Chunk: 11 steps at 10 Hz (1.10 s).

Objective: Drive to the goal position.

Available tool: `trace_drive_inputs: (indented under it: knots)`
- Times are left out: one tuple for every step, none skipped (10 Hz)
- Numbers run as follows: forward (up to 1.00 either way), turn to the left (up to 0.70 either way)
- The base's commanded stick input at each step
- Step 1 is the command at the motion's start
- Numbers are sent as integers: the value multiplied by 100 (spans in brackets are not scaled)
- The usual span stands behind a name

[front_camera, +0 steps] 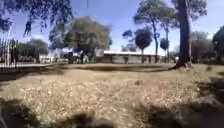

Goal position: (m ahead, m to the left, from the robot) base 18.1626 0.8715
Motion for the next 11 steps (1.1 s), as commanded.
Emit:
trace_drive_inputs:
  knots:
    - [70,0]
    - [70,0]
    - [70,0]
    - [70,0]
    - [70,0]
    - [70,0]
    - [70,0]
    - [70,0]
    - [70,19]
    - [70,30]
    - [70,34]
